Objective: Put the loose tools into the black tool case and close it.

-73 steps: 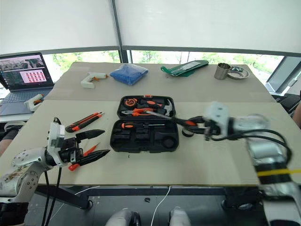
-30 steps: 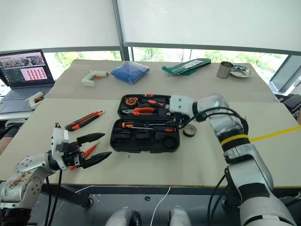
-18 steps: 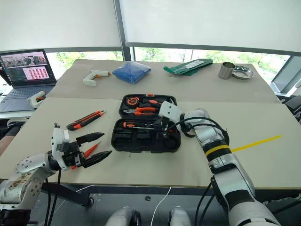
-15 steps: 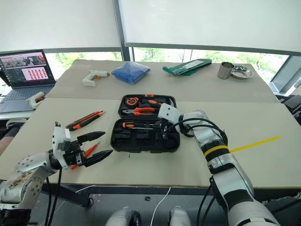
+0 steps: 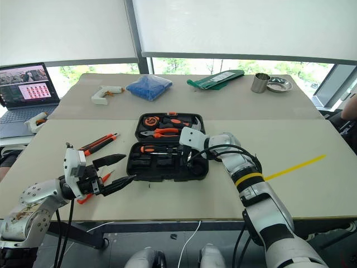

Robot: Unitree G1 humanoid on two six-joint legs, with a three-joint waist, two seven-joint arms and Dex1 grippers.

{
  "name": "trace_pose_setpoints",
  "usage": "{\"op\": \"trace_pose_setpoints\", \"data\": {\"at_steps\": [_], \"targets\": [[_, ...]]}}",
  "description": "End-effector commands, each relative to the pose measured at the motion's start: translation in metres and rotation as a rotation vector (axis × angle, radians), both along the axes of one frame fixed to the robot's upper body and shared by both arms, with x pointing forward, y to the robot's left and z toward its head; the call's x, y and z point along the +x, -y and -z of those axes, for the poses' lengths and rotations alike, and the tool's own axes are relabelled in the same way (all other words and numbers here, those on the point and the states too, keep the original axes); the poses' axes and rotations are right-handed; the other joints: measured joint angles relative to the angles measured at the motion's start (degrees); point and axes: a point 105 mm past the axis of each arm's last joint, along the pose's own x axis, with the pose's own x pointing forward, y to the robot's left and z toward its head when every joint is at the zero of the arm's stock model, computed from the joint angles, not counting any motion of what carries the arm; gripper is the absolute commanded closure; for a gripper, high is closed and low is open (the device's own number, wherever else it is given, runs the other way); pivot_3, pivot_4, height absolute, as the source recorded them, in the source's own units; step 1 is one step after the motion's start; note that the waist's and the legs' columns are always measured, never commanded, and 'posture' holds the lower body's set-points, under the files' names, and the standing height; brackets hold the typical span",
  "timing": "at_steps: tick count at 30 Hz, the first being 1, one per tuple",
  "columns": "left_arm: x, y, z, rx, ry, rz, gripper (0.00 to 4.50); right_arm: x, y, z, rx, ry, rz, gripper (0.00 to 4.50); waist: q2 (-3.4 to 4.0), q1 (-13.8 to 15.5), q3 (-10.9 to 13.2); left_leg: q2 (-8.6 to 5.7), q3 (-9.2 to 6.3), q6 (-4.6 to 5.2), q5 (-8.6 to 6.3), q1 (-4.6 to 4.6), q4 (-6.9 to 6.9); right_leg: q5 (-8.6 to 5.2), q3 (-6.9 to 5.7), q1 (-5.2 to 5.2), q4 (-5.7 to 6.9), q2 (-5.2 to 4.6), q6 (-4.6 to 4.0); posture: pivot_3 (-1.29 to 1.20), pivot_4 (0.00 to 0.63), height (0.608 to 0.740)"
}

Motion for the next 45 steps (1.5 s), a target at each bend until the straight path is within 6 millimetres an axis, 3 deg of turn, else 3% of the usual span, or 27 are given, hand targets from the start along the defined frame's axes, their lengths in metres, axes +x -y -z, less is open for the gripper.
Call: {"op": "trace_pose_setpoints", "data": {"at_steps": [1,3,6,11,12,14,18,21,24,31,35,39,43,45], "targets": [[0.003,-0.026,-0.009,-0.034,0.034,-0.122,0.0,-0.005,0.007,-0.038,0.227,0.003,-0.007,4.2,-0.01,0.1,0.0,0.0,-0.01,-0.01,0.01,-0.01,-0.04,-0.01,0.0,-0.01,0.0,0.01,-0.03,0.0,0.15,0.739],[0.002,-0.046,-0.008,-0.025,0.047,-0.207,0.0,-0.022,0.013,-0.055,0.32,0.044,-0.077,3.75,-0.01,0.1,0.0,0.0,-0.02,-0.03,0.02,-0.01,-0.16,-0.02,0.0,-0.05,-0.01,0.0,-0.05,0.0,0.15,0.739],[-0.004,-0.079,-0.004,-0.004,0.051,-0.337,0.0,-0.049,0.027,-0.068,0.42,0.104,-0.141,2.61,-0.01,0.3,0.0,0.01,-0.04,-0.01,0.01,-0.01,-0.35,-0.04,0.0,-0.06,-0.1,-0.01,-0.03,0.0,0.15,0.739],[-0.036,-0.139,0.012,0.06,0.001,-0.538,0.0,-0.104,0.062,-0.063,0.556,0.085,-0.231,1.02,-0.1,0.7,0.0,0.0,-0.02,0.09,-0.1,-0.02,-0.45,-0.13,-0.03,-0.04,-0.25,-0.08,0.06,0.0,0.15,0.739],[-0.043,-0.149,0.016,0.073,-0.013,-0.573,0.0,-0.111,0.07,-0.057,0.558,0.08,-0.225,0.53,-0.12,0.7,0.1,0.0,-0.02,0.11,-0.14,-0.01,-0.44,-0.16,-0.04,-0.04,-0.26,-0.11,0.07,0.0,0.15,0.739],[-0.057,-0.169,0.023,0.11,-0.034,-0.641,0.0,-0.122,0.084,-0.05,0.572,0.085,-0.197,0.04,-0.15,1.0,0.1,-0.01,0.01,0.13,-0.17,-0.01,-0.44,-0.19,-0.04,-0.07,-0.3,-0.2,0.07,0.0,0.15,0.739],[-0.078,-0.198,0.037,0.173,-0.098,-0.741,0.0,-0.135,0.105,-0.037,0.572,0.032,-0.137,0.04,-0.24,1.5,0.1,0.0,0.01,-0.43,-0.43,0.08,-0.42,-0.62,-0.05,-0.17,-0.34,-0.3,0.03,0.0,0.15,0.739],[-0.085,-0.208,0.046,0.191,-0.148,-0.761,0.0,-0.143,0.114,-0.029,0.545,0.024,-0.14,0.04,-0.32,1.8,0.2,0.0,-0.01,-0.46,-0.44,0.19,-0.42,-0.6,-0.14,-0.2,-0.33,-0.44,0.02,0.0,0.15,0.739],[-0.08,-0.2,0.044,0.173,-0.144,-0.71,0.0,-0.145,0.112,-0.033,0.56,0.044,-0.147,0.04,-0.4,2.0,0.2,0.0,-0.04,-0.47,-0.44,0.19,-0.41,-0.6,-0.15,-0.2,-0.33,-0.49,0.02,0.0,0.15,0.739],[-0.05,-0.139,0.027,0.127,-0.141,-0.436,0.0,-0.155,0.086,-0.07,0.634,0.087,-0.246,0.04,-0.47,2.5,0.2,0.0,-0.05,-0.46,-0.44,0.11,-0.43,-0.52,-0.15,-0.24,-0.33,-0.48,-0.13,0.0,0.15,0.739],[-0.033,-0.111,0.042,0.167,-0.17,-0.398,0.0,-0.164,0.068,-0.079,0.606,0.061,-0.347,0.04,-0.47,2.5,0.2,-0.02,-0.01,-0.43,-0.44,0.07,-0.44,-0.4,-0.15,-0.17,-0.33,-0.45,-0.34,0.0,0.15,0.739],[-0.02,-0.09,0.053,0.209,-0.19,-0.383,0.0,-0.163,0.064,-0.082,0.577,0.049,-0.377,0.04,-0.59,2.5,0.2,-0.03,0.02,-0.4,-0.43,0.03,-0.42,-0.38,-0.14,-0.09,-0.31,-0.42,-0.31,0.0,0.15,0.739],[-0.015,-0.09,0.064,0.259,-0.214,-0.405,1.14,-0.159,0.066,-0.079,0.569,0.035,-0.368,0.0,-0.73,2.6,0.2,-0.03,0.02,-0.4,-0.42,0.03,-0.42,-0.38,-0.14,-0.09,-0.29,-0.38,-0.27,0.0,0.15,0.739],[-0.016,-0.091,0.068,0.256,-0.226,-0.408,2.0,-0.158,0.067,-0.077,0.565,0.028,-0.366,0.0,-0.73,2.6,0.2,-0.02,0.02,-0.39,-0.42,0.03,-0.42,-0.37,-0.14,-0.1,-0.29,-0.39,-0.25,0.0,0.15,0.739]]}}
